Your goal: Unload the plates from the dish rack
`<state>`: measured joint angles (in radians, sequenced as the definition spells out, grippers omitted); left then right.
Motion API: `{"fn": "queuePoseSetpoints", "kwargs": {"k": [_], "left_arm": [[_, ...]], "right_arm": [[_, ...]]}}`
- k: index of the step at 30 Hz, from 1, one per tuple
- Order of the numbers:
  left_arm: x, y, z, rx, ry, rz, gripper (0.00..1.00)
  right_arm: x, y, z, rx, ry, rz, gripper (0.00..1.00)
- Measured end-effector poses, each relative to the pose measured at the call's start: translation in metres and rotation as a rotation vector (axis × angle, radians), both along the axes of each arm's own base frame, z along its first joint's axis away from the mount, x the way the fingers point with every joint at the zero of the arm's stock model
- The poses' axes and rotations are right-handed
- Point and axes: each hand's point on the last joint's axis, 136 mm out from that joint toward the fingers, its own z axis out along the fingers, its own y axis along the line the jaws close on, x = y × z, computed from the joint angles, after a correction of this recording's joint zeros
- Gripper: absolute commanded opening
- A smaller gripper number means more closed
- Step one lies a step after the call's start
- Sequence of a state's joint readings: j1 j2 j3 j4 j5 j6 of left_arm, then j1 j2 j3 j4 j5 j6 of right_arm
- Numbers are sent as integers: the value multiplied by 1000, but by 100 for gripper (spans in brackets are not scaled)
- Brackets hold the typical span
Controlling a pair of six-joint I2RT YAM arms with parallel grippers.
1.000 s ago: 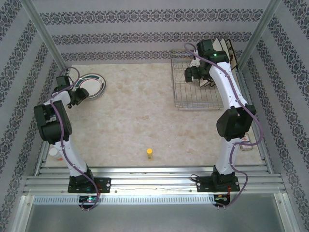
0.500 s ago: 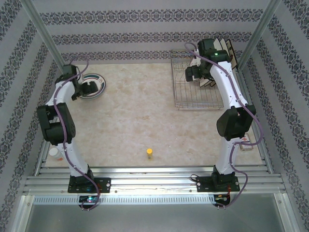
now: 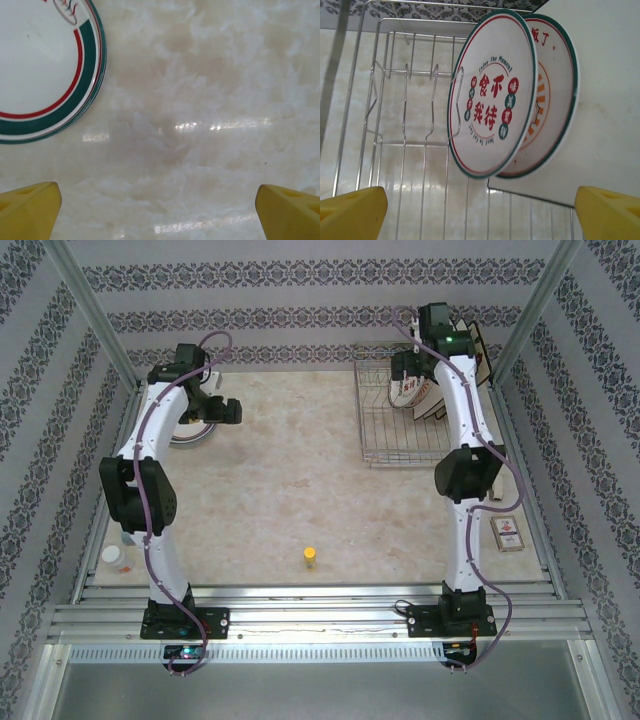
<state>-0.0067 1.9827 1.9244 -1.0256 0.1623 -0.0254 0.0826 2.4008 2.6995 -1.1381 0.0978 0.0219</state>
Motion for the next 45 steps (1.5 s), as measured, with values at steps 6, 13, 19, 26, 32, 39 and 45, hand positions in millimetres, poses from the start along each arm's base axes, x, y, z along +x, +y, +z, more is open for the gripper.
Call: {"fn": "queuePoseSetpoints", "kwargs": {"k": [6,13,19,26,32,39,45], "left_arm": [[-7,9,-1,49,36,20,100],[-6,13,-3,70,40,28,100],[-5,14,-9,78,55,30,100],[0,15,-11,86,52,26,100],[0,16,-13,91,55,23,100],[0,17,-13,96,56,21,100],[0,17,-13,100,56,23,100]], "right_arm": [[12,-3,-21,-14,10,-13,91],[26,-3,-35,-11,-7,-18,87],[34,-4,-49,-10,-8,-45,86],[43,-4,-65,2,-9,-65,71],[48,-9,-63,21,-33,-92,47],[53,-9,-59,35,-61,-107,23],[55,-10,-57,33,-72,-128,7]]}}
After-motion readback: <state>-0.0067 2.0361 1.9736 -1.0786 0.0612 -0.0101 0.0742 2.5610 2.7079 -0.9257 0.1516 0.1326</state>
